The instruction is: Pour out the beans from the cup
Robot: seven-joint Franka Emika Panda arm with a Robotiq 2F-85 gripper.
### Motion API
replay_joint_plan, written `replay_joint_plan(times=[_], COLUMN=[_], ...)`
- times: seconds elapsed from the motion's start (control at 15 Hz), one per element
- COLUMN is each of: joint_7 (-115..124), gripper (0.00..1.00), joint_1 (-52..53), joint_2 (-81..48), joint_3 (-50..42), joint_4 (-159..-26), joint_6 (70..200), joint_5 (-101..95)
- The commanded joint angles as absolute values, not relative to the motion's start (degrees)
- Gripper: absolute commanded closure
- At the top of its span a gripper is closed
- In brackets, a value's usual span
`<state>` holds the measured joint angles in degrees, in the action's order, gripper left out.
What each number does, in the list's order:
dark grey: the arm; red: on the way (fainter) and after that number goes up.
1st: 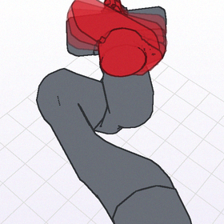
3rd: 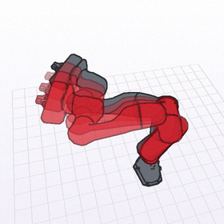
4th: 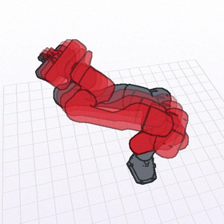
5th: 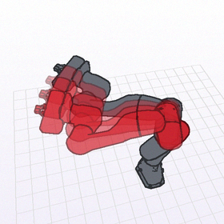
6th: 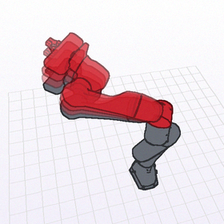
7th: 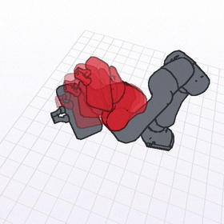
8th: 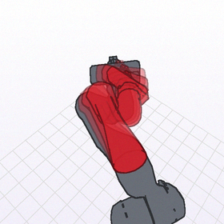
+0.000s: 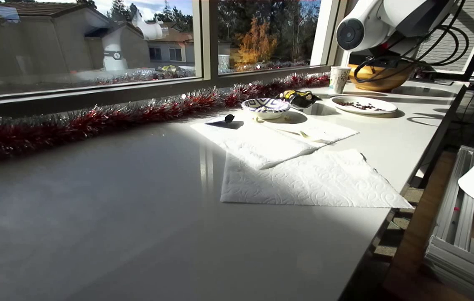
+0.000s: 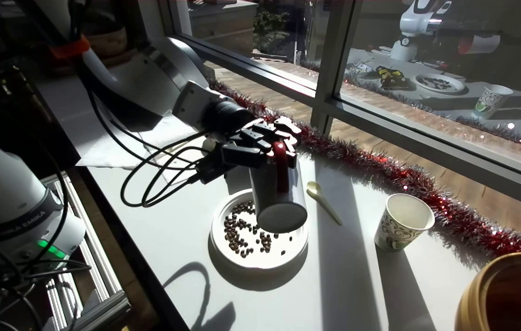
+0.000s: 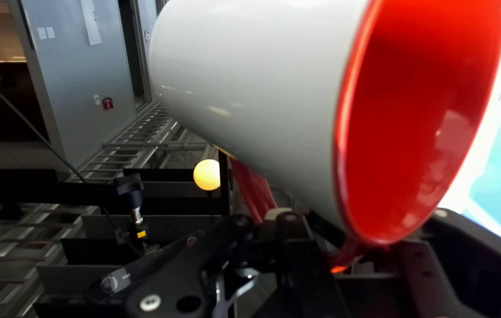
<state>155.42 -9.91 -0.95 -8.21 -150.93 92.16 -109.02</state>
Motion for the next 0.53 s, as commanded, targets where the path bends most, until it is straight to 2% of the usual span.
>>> replay_joint_plan(times=[0.0, 0.47], joint_7=[158.02, 157.71], gripper=[0.98, 0.98], joint_1=[-9.3, -9.23], joint_2=[-4.17, -8.45], joint_3=[-8.21, -7.93], joint_4=[-150.81, -151.67], joint_6=[87.13, 82.06], joint_5=[-113.34, -117.35])
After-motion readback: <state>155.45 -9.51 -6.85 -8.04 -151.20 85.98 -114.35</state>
